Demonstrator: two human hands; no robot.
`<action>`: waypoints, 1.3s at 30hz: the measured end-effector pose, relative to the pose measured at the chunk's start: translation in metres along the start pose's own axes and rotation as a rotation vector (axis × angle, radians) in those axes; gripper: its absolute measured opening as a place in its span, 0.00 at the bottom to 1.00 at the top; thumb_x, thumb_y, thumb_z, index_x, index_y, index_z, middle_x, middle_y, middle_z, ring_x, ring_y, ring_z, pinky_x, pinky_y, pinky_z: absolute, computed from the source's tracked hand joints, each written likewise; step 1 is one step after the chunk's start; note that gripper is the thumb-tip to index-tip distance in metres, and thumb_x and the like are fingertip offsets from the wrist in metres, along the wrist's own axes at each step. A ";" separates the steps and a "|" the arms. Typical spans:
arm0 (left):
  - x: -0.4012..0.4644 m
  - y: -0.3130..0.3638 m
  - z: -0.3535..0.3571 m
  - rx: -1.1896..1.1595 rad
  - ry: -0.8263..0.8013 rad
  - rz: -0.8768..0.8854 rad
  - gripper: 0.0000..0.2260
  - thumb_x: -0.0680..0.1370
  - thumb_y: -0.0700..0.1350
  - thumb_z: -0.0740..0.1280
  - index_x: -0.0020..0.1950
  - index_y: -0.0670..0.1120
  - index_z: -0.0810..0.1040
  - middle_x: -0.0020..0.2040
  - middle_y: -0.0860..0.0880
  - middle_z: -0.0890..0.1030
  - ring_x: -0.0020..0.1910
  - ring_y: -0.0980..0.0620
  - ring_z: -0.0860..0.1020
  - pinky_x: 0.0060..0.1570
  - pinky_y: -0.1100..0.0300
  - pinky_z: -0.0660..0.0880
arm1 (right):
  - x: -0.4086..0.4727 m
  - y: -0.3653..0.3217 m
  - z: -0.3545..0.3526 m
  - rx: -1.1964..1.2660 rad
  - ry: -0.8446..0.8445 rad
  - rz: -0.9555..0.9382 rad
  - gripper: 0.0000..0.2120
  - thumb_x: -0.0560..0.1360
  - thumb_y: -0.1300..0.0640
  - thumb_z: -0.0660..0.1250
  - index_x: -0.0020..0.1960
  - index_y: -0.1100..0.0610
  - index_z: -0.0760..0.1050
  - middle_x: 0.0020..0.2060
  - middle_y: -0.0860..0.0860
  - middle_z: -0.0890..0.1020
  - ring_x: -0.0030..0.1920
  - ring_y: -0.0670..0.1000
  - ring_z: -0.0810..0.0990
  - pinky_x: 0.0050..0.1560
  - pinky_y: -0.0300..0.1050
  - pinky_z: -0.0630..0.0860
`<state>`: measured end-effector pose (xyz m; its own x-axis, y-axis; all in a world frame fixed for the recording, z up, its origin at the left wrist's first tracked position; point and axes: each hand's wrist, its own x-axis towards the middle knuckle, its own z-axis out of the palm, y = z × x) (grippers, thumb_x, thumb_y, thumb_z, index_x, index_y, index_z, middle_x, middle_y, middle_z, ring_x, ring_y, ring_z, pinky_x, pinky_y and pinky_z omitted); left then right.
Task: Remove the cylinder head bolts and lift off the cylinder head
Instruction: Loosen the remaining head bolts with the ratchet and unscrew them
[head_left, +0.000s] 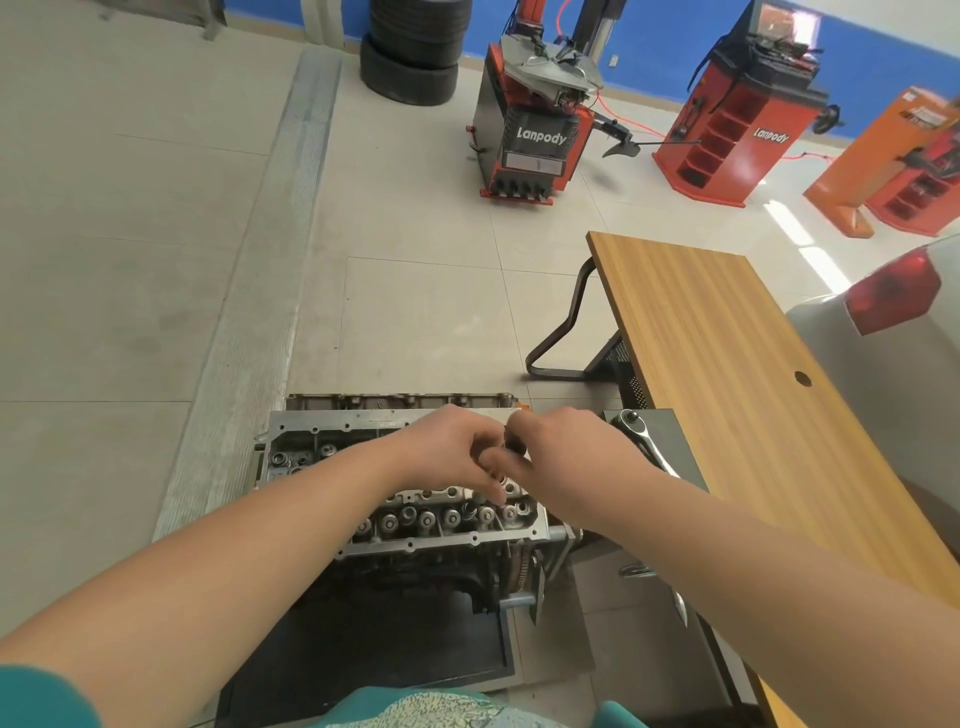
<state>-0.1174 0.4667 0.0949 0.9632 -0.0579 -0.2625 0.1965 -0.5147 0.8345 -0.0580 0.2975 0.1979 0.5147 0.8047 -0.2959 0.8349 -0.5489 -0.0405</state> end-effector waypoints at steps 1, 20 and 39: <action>-0.001 0.000 0.001 -0.011 -0.018 0.008 0.14 0.70 0.51 0.83 0.50 0.54 0.83 0.48 0.56 0.86 0.50 0.54 0.84 0.56 0.49 0.82 | 0.001 -0.001 0.001 -0.021 -0.003 -0.018 0.12 0.84 0.42 0.60 0.53 0.50 0.71 0.37 0.46 0.74 0.36 0.50 0.76 0.32 0.47 0.71; -0.005 -0.011 0.008 0.018 -0.005 0.015 0.07 0.74 0.50 0.77 0.43 0.62 0.82 0.43 0.61 0.84 0.42 0.64 0.82 0.43 0.63 0.80 | -0.008 -0.003 -0.004 0.104 0.014 -0.184 0.13 0.80 0.45 0.68 0.64 0.41 0.75 0.58 0.42 0.76 0.50 0.49 0.79 0.42 0.48 0.80; 0.003 -0.023 0.012 0.025 -0.078 -0.003 0.12 0.72 0.53 0.80 0.47 0.66 0.80 0.49 0.66 0.82 0.50 0.66 0.81 0.51 0.62 0.77 | -0.001 0.001 0.004 0.021 -0.079 -0.159 0.18 0.77 0.61 0.66 0.61 0.42 0.77 0.57 0.43 0.77 0.54 0.52 0.79 0.43 0.47 0.77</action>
<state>-0.1213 0.4684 0.0691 0.9454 -0.1222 -0.3022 0.1934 -0.5361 0.8217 -0.0581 0.2951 0.1944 0.3592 0.8617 -0.3584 0.8996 -0.4219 -0.1127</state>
